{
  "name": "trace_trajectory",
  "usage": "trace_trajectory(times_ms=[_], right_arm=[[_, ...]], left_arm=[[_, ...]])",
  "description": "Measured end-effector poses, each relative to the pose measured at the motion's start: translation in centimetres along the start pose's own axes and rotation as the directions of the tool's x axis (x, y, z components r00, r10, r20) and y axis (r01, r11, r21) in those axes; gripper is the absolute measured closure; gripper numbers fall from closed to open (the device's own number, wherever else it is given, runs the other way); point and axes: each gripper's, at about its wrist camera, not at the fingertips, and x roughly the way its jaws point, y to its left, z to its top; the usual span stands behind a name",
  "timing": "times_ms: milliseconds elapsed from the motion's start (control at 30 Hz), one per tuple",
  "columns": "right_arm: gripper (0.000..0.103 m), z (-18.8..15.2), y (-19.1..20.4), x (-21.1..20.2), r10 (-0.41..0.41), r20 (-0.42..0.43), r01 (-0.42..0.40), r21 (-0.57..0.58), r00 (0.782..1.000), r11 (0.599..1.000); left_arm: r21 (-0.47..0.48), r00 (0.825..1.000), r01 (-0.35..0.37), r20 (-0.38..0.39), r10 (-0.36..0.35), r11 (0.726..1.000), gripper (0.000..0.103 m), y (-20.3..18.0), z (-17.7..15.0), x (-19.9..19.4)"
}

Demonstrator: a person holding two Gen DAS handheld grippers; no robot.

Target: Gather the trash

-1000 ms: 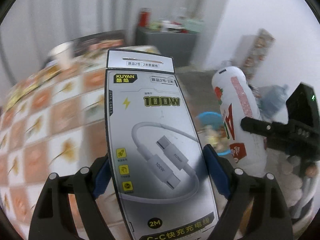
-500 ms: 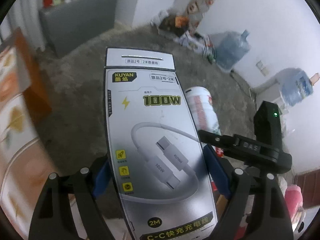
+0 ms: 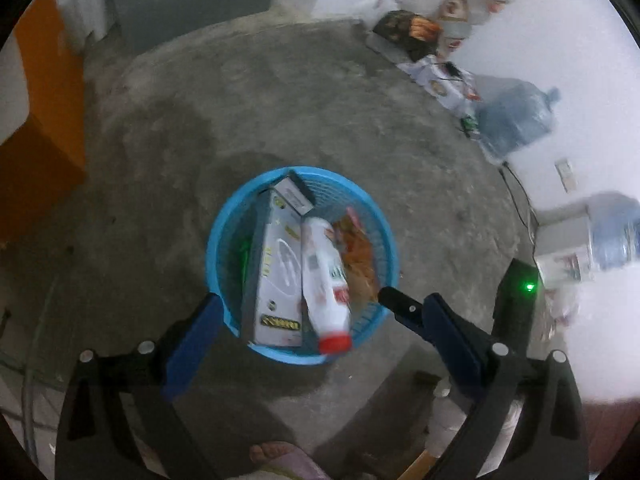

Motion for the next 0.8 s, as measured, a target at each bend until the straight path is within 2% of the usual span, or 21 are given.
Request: trace_trajectory(times_ms=[133, 233, 300, 367, 433, 500, 600, 667, 733, 767, 800], right_arm=[[0.029, -2.0, -0.2, -2.8, -0.018, 0.065, 0.020, -0.035, 0.998, 0.999], [0.029, -4.0, 0.8, -5.1, -0.002, 0.122, 0.011, -0.072, 0.993, 0.997], [0.029, -5.5, 2.2, -6.6, 0.012, 0.160, 0.008, -0.123, 0.987, 0.992], [0.029, -7.7, 4.0, -8.3, 0.025, 0.204, 0.016, -0.201, 0.979, 0.979], [0.026, -10.1, 6.2, -10.4, 0.050, 0.245, 0.022, -0.284, 0.968, 0.958], [0.025, -11.9, 7.8, -11.6, 0.071, 0.267, 0.030, -0.356, 0.961, 0.934], [0.022, -15.2, 11.4, -14.0, 0.126, 0.280, 0.033, -0.502, 0.952, 0.864], [0.018, -17.1, 12.8, -15.2, 0.165, 0.277, 0.022, -0.565, 0.947, 0.825], [0.014, -19.5, 14.5, -16.6, 0.196, 0.287, 0.032, -0.632, 0.937, 0.774], [0.010, -20.6, 15.2, -17.3, 0.209, 0.295, 0.043, -0.663, 0.932, 0.747], [0.008, -22.0, 16.1, -18.0, 0.224, 0.305, 0.058, -0.699, 0.926, 0.713]], left_arm=[[0.073, 0.997, 0.035, 0.064, -0.039, 0.997, 0.006, -1.1, -1.7, -3.9], [0.108, 0.988, 0.069, 0.133, -0.083, 0.992, 0.006, -1.5, -3.3, -7.7], [0.134, 0.974, 0.056, 0.209, -0.084, 0.989, 0.006, -1.8, -4.8, -10.8], [0.154, 0.952, 0.032, 0.296, -0.077, 0.988, 0.006, -1.8, -7.2, -14.6], [0.160, 0.938, 0.002, 0.341, -0.058, 0.987, 0.006, -2.0, -9.2, -17.3], [0.158, 0.927, -0.052, 0.374, -0.011, 0.986, 0.006, -2.0, -11.6, -20.3], [0.163, 0.904, -0.100, 0.427, 0.022, 0.982, 0.006, -2.0, -14.7, -23.6], [0.141, 0.879, -0.145, 0.473, 0.062, 0.979, 0.006, -1.7, -17.1, -26.0], [0.097, 0.844, -0.185, 0.526, 0.107, 0.978, 0.006, -1.0, -19.8, -28.3], [0.082, 0.833, -0.194, 0.540, 0.120, 0.978, 0.006, -0.7, -20.6, -29.0], [0.050, 0.813, -0.224, 0.560, 0.159, 0.973, 0.005, -0.3, -22.0, -29.9]])
